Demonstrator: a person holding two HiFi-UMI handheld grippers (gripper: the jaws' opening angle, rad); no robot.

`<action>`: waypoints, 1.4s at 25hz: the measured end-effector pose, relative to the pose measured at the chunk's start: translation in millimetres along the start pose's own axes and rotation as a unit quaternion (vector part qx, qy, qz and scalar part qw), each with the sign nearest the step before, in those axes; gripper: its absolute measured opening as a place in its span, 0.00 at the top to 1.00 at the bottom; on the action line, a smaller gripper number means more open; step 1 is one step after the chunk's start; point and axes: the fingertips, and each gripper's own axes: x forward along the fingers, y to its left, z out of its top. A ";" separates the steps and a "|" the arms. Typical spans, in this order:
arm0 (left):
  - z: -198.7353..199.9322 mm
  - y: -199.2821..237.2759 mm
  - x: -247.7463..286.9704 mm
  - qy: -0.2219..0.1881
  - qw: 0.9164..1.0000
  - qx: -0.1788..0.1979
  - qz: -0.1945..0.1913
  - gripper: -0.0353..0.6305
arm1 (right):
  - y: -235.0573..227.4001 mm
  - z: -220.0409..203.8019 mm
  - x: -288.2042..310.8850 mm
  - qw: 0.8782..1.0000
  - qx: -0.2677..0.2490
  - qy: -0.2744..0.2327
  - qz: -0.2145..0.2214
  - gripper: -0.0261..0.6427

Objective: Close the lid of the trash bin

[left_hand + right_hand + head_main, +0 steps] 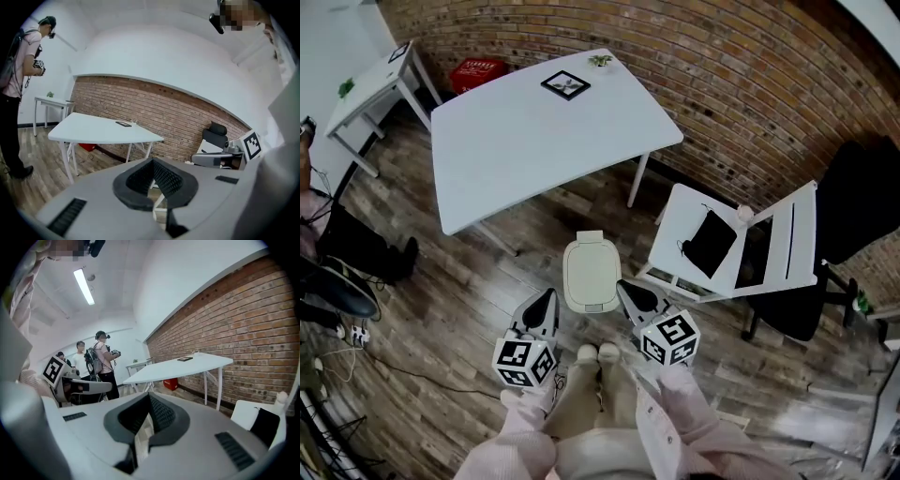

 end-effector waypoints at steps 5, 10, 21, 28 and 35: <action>33.9 -3.1 -14.6 -0.026 0.999 0.023 0.003 0.96 | 0.9 39.7 -15.4 0.999 -0.001 -0.041 -0.012 0.95; 64.9 -2.0 -28.9 -0.055 0.998 0.032 0.012 0.96 | 1.4 79.3 -30.6 0.996 -0.007 -0.087 -0.019 0.95; 117.2 -6.0 -49.3 -0.102 0.992 0.074 0.029 0.96 | -7.0 135.3 -65.8 0.988 -0.017 -0.149 -0.037 0.95; 132.8 -3.4 -61.2 -0.122 0.988 0.088 0.044 0.96 | -8.1 152.5 -74.8 0.984 -0.035 -0.169 -0.044 0.95; 131.7 -0.7 -63.5 -0.122 0.987 0.092 0.054 0.96 | -10.4 152.3 -72.4 0.983 -0.039 -0.171 -0.045 0.95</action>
